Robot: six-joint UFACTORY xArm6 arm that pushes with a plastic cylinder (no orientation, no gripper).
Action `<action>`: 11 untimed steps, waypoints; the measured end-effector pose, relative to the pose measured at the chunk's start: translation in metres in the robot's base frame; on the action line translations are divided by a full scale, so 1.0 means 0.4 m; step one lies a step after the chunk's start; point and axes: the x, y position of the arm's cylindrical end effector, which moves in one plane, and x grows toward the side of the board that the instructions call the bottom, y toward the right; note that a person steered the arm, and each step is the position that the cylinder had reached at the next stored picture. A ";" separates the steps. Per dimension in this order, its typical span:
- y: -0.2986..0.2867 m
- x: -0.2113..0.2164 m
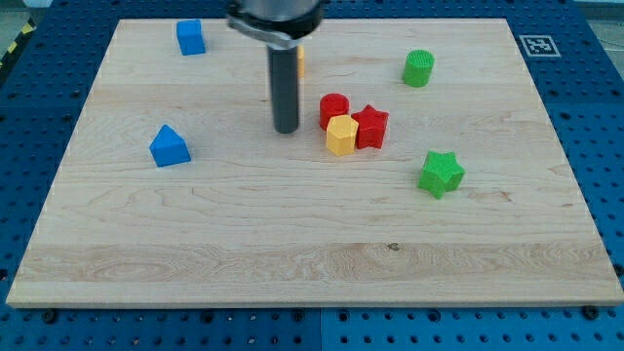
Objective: Place the yellow heart diagonal left to the red circle
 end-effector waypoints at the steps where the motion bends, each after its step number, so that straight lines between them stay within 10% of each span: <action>1: -0.051 -0.075; 4: 0.325 -0.219; 6: 0.324 -0.078; 11: 0.229 -0.117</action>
